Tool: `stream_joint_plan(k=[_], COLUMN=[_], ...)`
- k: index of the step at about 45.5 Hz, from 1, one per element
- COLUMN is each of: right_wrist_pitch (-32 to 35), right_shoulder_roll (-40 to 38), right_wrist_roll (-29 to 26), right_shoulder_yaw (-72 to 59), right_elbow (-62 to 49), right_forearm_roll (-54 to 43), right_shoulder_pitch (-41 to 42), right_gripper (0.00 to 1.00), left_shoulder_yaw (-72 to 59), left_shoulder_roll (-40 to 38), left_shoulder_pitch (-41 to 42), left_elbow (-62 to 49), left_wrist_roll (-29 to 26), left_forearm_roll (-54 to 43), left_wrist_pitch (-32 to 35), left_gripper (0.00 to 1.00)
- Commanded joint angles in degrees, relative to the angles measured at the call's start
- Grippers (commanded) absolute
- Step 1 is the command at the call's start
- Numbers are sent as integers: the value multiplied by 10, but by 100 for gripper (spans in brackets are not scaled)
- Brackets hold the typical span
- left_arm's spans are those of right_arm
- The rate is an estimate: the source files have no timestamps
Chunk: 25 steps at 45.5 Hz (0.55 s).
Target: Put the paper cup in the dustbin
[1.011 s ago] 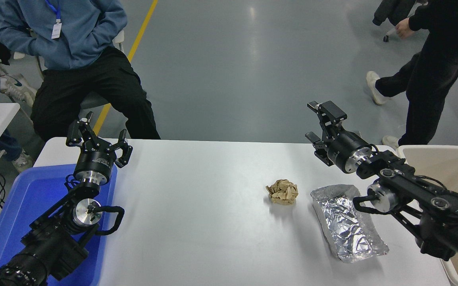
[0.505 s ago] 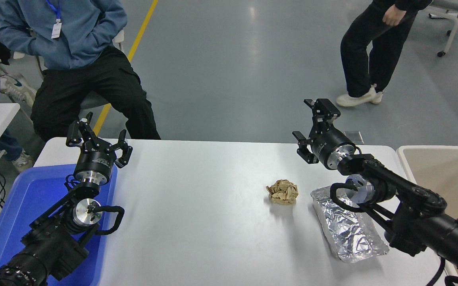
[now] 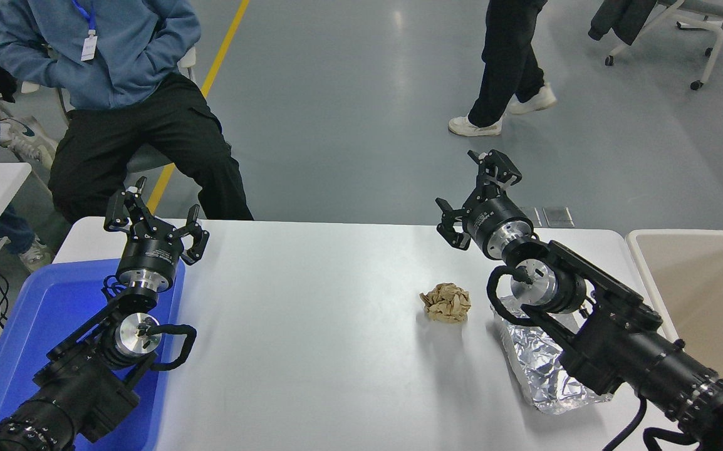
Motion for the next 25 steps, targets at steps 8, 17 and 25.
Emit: stream_joint_plan(k=[8, 17, 25], right_wrist_pitch=[20, 39, 54], right_shoulder_roll=[31, 35, 35], right_wrist_roll=[3, 4, 16], right_shoulder_yaw=[30, 32, 45], right_elbow=[-61, -61, -61], right_forearm_roll=[9, 9, 9], right_shoulder_pitch=[-1, -2, -5], right_gripper=[100, 100, 100], left_shoulder_yaw=[0, 0, 0], left_shoulder_roll=[0, 0, 1], left_shoulder_pitch=[0, 0, 0], left_elbow=[0, 0, 0], left_wrist_roll=[-1, -1, -1], left_forearm_roll=[0, 0, 0], left_wrist_pitch=[0, 0, 0], left_gripper=[100, 100, 100])
